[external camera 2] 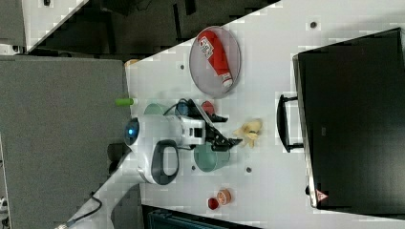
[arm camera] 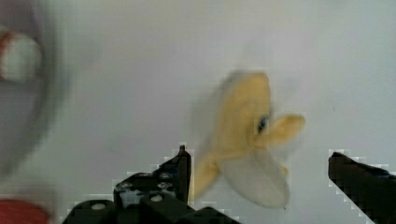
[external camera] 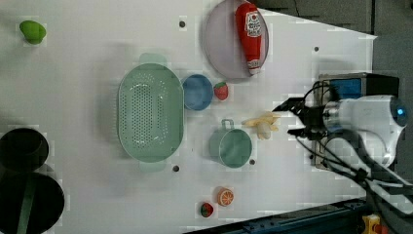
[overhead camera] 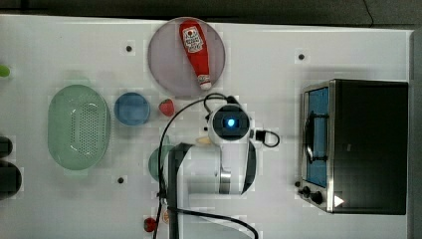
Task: Pick banana from table and place on oven.
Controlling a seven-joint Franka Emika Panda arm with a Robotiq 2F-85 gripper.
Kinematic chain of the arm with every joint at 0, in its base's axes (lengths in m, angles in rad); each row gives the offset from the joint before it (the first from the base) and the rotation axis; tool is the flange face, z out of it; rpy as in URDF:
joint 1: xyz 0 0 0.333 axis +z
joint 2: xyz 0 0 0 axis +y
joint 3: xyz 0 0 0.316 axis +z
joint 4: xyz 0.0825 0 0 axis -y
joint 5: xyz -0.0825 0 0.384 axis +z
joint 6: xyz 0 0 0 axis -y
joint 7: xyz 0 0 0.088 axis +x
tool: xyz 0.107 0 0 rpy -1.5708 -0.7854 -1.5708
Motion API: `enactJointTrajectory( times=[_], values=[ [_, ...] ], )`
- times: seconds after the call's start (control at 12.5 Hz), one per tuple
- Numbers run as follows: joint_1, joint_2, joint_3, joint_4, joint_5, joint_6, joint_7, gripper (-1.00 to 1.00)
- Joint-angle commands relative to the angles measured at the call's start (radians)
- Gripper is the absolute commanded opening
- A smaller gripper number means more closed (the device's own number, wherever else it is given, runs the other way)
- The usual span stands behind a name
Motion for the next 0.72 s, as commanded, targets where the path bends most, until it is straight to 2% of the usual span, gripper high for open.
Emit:
enactJointTrajectory(
  times=[0.08,0.4,0.48,0.72],
  values=[
    [0.009,0.013,-0.009,-0.055,0.020,0.088,0.009,1.00],
    [0.009,0.089,-0.007,-0.057,0.020,0.187,0.009,1.00],
    [0.009,0.097,-0.006,-0.056,0.020,0.209,0.009,0.92],
    [0.010,0.099,0.000,-0.058,0.023,0.215,0.009,0.17]
  ],
)
